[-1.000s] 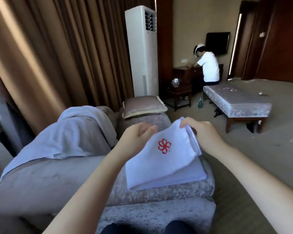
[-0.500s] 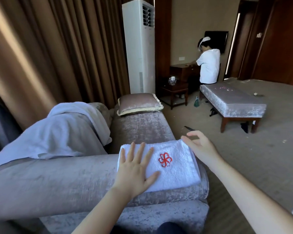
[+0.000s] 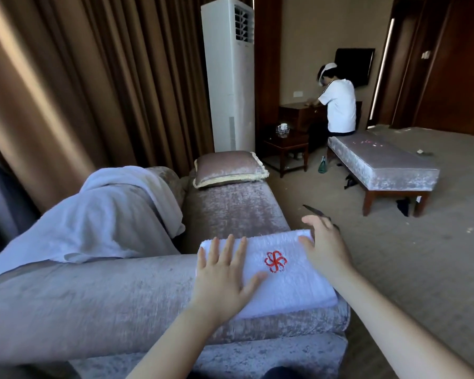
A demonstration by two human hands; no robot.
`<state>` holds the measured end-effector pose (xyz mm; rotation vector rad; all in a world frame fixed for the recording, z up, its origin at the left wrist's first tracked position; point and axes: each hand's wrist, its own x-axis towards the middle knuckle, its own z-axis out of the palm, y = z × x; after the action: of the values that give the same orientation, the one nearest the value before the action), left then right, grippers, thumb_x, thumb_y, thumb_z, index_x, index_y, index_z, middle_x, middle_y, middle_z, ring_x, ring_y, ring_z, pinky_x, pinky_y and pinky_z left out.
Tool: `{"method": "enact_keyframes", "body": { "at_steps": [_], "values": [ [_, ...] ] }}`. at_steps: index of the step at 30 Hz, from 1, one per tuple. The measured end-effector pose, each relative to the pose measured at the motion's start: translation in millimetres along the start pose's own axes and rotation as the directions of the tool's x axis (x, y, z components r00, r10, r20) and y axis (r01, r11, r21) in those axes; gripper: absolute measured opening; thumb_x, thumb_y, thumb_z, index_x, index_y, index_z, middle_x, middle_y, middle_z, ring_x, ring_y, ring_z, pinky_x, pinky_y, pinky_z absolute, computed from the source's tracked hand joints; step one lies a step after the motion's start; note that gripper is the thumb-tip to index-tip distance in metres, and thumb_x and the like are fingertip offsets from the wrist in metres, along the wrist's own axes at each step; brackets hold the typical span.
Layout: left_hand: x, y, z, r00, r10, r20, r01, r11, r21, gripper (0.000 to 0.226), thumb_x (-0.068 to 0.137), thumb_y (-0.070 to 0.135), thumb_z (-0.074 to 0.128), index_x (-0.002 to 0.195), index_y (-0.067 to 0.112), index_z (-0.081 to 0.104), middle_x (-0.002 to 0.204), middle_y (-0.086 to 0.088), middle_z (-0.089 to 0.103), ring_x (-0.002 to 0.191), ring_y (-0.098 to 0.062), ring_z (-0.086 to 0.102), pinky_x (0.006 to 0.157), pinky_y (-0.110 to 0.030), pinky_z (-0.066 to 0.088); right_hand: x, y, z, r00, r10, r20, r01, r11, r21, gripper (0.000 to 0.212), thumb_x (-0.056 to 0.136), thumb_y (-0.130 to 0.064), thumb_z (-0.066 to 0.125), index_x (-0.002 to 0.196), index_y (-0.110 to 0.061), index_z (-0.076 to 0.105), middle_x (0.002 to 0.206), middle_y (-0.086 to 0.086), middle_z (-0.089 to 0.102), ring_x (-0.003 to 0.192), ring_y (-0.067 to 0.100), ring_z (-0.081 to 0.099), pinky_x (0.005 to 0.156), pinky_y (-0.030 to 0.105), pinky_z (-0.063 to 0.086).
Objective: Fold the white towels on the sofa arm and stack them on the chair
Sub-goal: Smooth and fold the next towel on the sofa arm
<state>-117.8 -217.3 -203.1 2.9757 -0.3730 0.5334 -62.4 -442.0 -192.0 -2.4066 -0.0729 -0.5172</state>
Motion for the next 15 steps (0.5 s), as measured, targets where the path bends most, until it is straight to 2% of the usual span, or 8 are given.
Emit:
{"method": "enact_keyframes", "body": {
  "at_steps": [1, 3, 5, 6, 9, 11, 13, 15],
  "values": [
    [8, -4, -7, 1.0, -0.017, 0.016, 0.018, 1.0, -0.023, 0.086, 0.087, 0.069, -0.002, 0.142, 0.026, 0.048, 0.145, 0.001, 0.05, 0.134, -0.031, 0.043, 0.107, -0.05, 0.032, -5, -7, -2, 0.989, -0.11, -0.1, 0.102, 0.991, -0.087, 0.029, 0.091, -0.012, 0.062, 0.12, -0.011, 0.058, 0.123, 0.006, 0.057, 0.107, 0.028, 0.053, 0.086, 0.038, 0.044],
    [27, -16, -17, 0.997, -0.054, -0.046, 0.05, 0.996, -0.079, 0.066, 0.09, 0.056, 0.007, 0.117, 0.028, 0.061, 0.117, 0.007, 0.065, 0.114, -0.024, 0.055, 0.087, -0.036, 0.035, -16, -21, -1, 0.938, -0.257, -0.234, 0.222, 0.961, -0.163, 0.018, 0.091, -0.013, 0.058, 0.109, -0.013, 0.062, 0.114, 0.002, 0.061, 0.102, 0.023, 0.05, 0.081, 0.041, 0.047],
    [47, -29, -18, 0.993, -0.103, -0.06, 0.096, 0.99, -0.106, 0.031, 0.099, 0.033, 0.03, 0.083, 0.019, 0.053, 0.084, 0.004, 0.058, 0.092, -0.027, 0.057, 0.07, -0.034, 0.034, -24, -19, 7, 0.943, -0.238, -0.231, 0.194, 0.961, -0.197, 0.013, 0.092, -0.016, 0.054, 0.101, -0.015, 0.064, 0.104, 0.001, 0.063, 0.096, 0.022, 0.048, 0.077, 0.041, 0.046],
    [54, -34, -15, 0.992, -0.121, -0.02, 0.117, 0.982, -0.146, 0.028, 0.1, 0.025, 0.037, 0.075, 0.017, 0.046, 0.077, 0.004, 0.052, 0.087, -0.028, 0.054, 0.069, -0.036, 0.039, -22, -13, 9, 0.964, -0.179, -0.197, 0.143, 0.973, -0.183, 0.013, 0.094, -0.015, 0.053, 0.1, -0.014, 0.064, 0.102, 0.004, 0.063, 0.096, 0.026, 0.05, 0.078, 0.041, 0.045],
    [66, -42, -10, 0.99, -0.109, 0.085, 0.125, 0.967, -0.223, 0.039, 0.099, 0.021, 0.044, 0.061, 0.02, 0.037, 0.065, 0.005, 0.045, 0.076, -0.023, 0.05, 0.068, -0.035, 0.043, -3, 3, -3, 0.995, 0.047, -0.088, -0.05, 0.998, -0.041, 0.022, 0.099, -0.014, 0.045, 0.103, -0.01, 0.067, 0.103, 0.01, 0.064, 0.096, 0.033, 0.056, 0.078, 0.036, 0.04],
    [71, -47, -15, 0.986, -0.102, 0.13, 0.137, 0.945, -0.298, 0.035, 0.098, 0.019, 0.049, 0.064, 0.017, 0.047, 0.063, 0.009, 0.047, 0.068, -0.017, 0.05, 0.06, -0.029, 0.036, 15, 10, -10, 0.986, 0.166, 0.022, -0.167, 0.985, 0.051, 0.027, 0.1, -0.02, 0.045, 0.099, -0.011, 0.07, 0.097, 0.008, 0.069, 0.09, 0.029, 0.06, 0.072, 0.032, 0.04],
    [77, -56, -20, 0.974, -0.111, 0.198, 0.18, 0.908, -0.377, 0.029, 0.098, 0.021, 0.052, 0.071, 0.013, 0.057, 0.063, 0.009, 0.047, 0.063, -0.01, 0.046, 0.055, -0.021, 0.031, 31, 16, -14, 0.965, 0.172, 0.196, -0.197, 0.973, 0.117, 0.033, 0.1, -0.024, 0.047, 0.089, -0.006, 0.072, 0.08, 0.008, 0.068, 0.078, 0.028, 0.059, 0.065, 0.031, 0.039],
    [80, -68, -22, 0.952, -0.105, 0.289, 0.231, 0.866, -0.444, 0.036, 0.099, 0.027, 0.053, 0.069, 0.006, 0.053, 0.061, 0.0, 0.043, 0.06, -0.015, 0.042, 0.056, -0.026, 0.03, 39, 19, -19, 0.908, 0.173, 0.382, -0.268, 0.94, 0.211, 0.032, 0.101, -0.023, 0.047, 0.094, -0.003, 0.072, 0.077, 0.009, 0.064, 0.071, 0.023, 0.055, 0.059, 0.027, 0.041]
  ]
}}
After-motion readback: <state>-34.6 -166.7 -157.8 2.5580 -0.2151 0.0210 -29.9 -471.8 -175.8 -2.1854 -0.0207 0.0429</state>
